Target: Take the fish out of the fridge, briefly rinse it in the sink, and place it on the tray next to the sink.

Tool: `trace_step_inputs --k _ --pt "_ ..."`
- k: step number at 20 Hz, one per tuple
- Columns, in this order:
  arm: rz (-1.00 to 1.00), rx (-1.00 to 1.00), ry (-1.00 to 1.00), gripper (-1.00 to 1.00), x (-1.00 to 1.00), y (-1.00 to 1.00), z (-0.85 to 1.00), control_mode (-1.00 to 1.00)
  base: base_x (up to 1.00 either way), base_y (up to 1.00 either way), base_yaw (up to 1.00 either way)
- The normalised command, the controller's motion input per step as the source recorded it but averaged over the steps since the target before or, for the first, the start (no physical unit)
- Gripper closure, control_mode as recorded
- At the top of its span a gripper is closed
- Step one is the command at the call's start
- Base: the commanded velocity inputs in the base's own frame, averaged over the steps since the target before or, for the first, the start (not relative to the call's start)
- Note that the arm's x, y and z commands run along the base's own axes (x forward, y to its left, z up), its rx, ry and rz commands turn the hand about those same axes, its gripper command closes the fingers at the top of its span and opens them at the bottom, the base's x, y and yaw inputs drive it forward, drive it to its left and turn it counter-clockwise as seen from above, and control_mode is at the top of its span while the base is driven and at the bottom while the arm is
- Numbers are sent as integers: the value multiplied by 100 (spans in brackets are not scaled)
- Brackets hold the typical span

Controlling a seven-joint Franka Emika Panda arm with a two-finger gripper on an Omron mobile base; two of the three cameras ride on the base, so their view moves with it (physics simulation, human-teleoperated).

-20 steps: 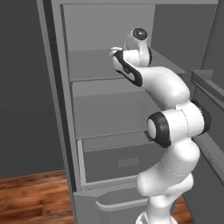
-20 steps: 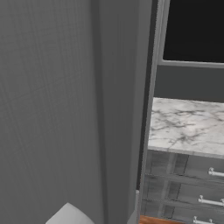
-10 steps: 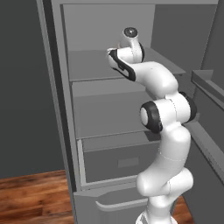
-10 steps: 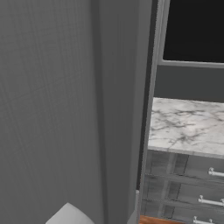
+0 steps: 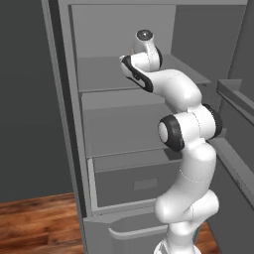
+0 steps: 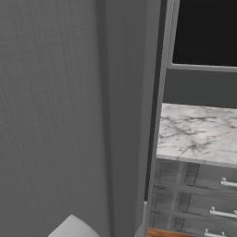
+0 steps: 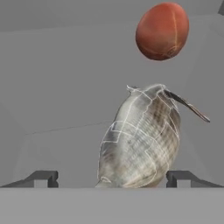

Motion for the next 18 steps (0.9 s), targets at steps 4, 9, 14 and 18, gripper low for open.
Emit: trace_step_inputs --k 4,9,14,18 --pt "0 0 0 100 0 0 0 -100 0 0 0" --pt "0 0 0 100 -3 0 0 -100 0 0 0" --pt "0 0 -3 100 -53 0 0 -100 0 0 0" --pt "-2 0 -20 100 -100 4 15 -100 0 0 0"
